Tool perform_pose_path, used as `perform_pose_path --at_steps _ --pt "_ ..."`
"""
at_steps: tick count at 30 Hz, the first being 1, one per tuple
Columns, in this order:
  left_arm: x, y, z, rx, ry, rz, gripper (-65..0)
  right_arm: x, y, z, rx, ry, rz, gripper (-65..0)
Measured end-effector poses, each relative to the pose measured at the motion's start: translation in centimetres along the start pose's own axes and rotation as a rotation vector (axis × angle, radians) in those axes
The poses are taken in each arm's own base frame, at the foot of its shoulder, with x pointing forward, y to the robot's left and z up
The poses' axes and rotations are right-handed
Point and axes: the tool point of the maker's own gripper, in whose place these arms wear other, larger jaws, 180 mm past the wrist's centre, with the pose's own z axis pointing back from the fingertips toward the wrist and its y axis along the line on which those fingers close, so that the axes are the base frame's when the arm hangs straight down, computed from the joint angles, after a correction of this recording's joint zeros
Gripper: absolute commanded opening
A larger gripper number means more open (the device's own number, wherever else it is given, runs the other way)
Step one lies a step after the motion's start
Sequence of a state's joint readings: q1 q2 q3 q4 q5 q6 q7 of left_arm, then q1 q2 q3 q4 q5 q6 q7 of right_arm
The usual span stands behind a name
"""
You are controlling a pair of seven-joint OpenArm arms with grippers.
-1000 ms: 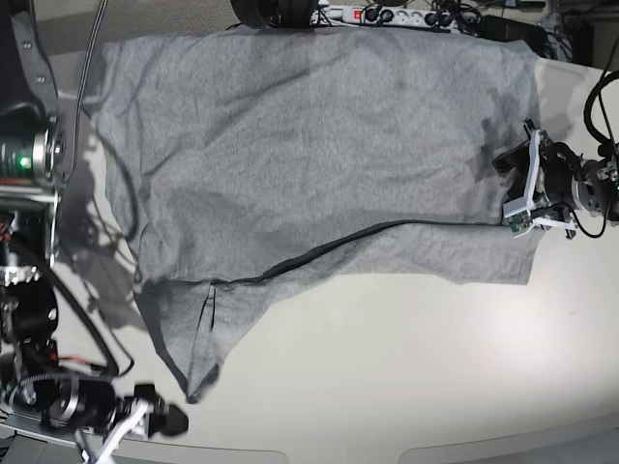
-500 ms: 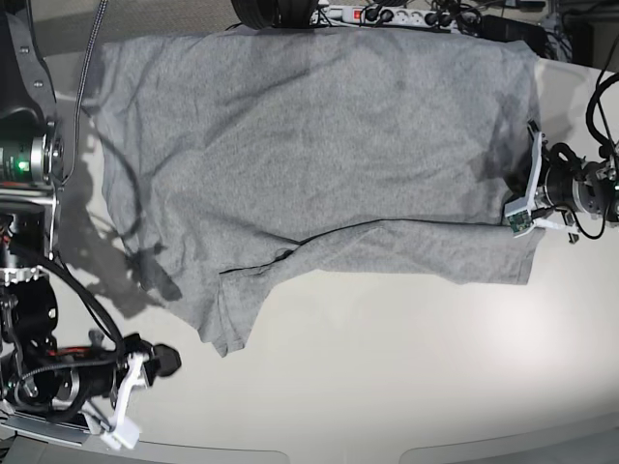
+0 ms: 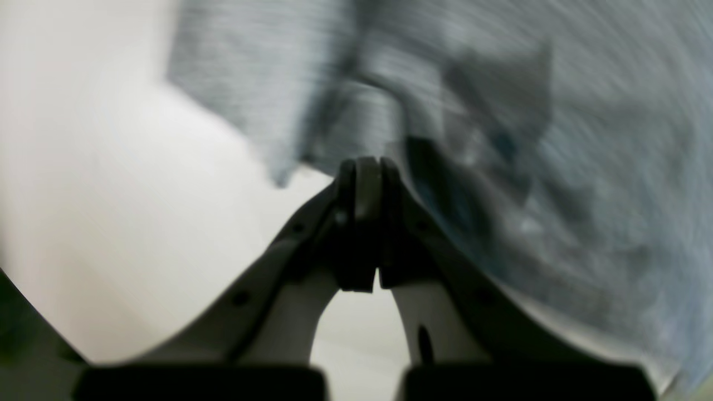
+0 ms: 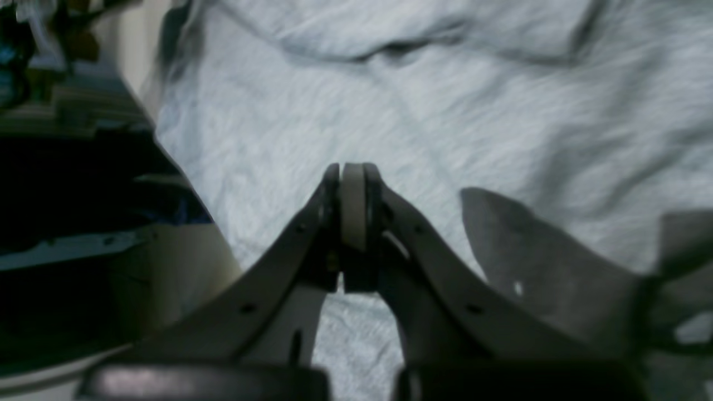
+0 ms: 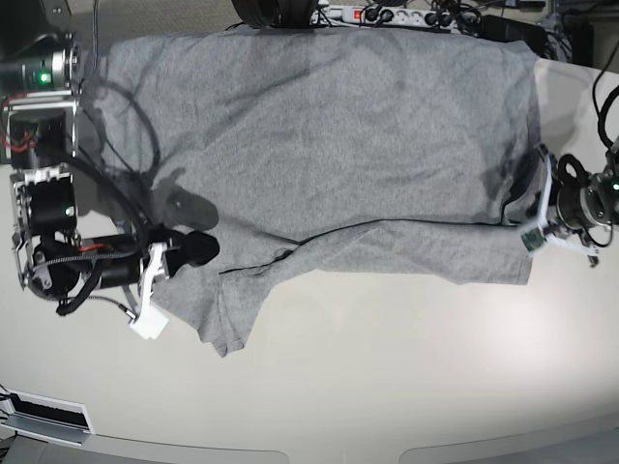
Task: Layout the t-shirt on the table in an organized manner, then fold the t-shirt properly
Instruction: 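Release the hem and raise the right gripper back over the shirt, then grasp the shirt with both grippers and pull it to straighten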
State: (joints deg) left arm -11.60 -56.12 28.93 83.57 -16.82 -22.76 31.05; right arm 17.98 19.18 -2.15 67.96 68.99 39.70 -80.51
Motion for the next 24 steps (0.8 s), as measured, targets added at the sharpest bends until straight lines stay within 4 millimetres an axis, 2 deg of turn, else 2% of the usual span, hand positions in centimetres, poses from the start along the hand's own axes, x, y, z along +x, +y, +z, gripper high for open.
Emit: perform_pose_path --at_steps 5,8,10,11,13,15,18,20,23,24 --pt "0.4 0.3 -1.0 -0.005 -0.041 0.120 -65.0 -2.4 1.7 -0.1 -0.058 0.046 0.102 -65.0" --pt "1.1 2.0 -1.2 0.028 -0.100 0.240 -65.0 -3.6 1.7 0.0 -0.133 0.078 0.155 -65.0" --pt "1.2 3.4 -0.9 0.050 -0.128 0.289 -65.0 -5.1 1.1 -0.2 -0.174 0.107 0.151 -65.0" --pt "1.2 3.4 -0.8 0.033 -0.132 0.278 -65.0 -6.1 0.6 -0.3 -0.201 0.129 0.145 -65.0" --pt "1.4 1.6 -0.5 -0.079 -0.132 0.211 -65.0 -7.5 -0.4 -0.4 -0.260 0.143 0.141 -65.0" --pt "2.0 -0.6 -0.4 -0.189 -0.159 0.192 -65.0 -8.0 -1.4 -0.4 -0.319 0.127 0.156 -65.0" --pt "3.1 -1.3 -0.3 -0.223 -0.208 0.247 -65.0 -8.1 -2.7 -0.2 -0.400 0.101 0.197 -65.0" --pt "3.4 -1.7 -0.1 -0.231 -0.223 0.243 -65.0 -9.1 -3.0 -0.2 -0.422 0.121 0.200 -65.0" --pt "2.6 -4.0 -0.5 -0.273 -0.199 0.248 -65.0 -11.4 -3.6 0.0 -0.461 0.187 0.197 -65.0" --pt "2.3 -4.8 -0.7 -0.288 -0.189 0.250 -65.0 -11.6 -4.1 0.2 -0.491 0.193 0.177 -65.0"
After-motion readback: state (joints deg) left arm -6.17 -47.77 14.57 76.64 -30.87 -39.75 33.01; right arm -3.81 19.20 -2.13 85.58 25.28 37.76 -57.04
